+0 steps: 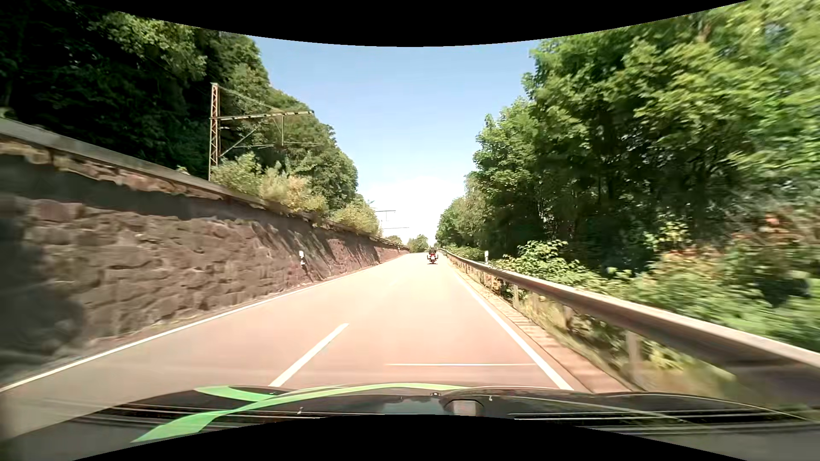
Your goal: Follow the waypoints while adhering to traffic rules and regulations
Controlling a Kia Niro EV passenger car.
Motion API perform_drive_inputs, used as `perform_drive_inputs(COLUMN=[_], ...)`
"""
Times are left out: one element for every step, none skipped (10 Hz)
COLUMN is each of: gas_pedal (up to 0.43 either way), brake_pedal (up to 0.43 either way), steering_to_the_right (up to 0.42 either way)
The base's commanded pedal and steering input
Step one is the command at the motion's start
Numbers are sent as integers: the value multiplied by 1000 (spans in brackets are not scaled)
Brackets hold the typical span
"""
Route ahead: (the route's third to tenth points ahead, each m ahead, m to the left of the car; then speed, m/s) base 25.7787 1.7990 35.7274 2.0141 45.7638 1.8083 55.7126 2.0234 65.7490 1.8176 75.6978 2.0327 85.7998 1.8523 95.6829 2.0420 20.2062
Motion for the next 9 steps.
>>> perform_drive_inputs(gas_pedal=[197,197,220,228,228,228,228,220,177], brake_pedal=[0,0,0,0,0,0,0,0,0], steering_to_the_right=[-1,-1,-1,-1,-3,-3,-3,-3,-3])
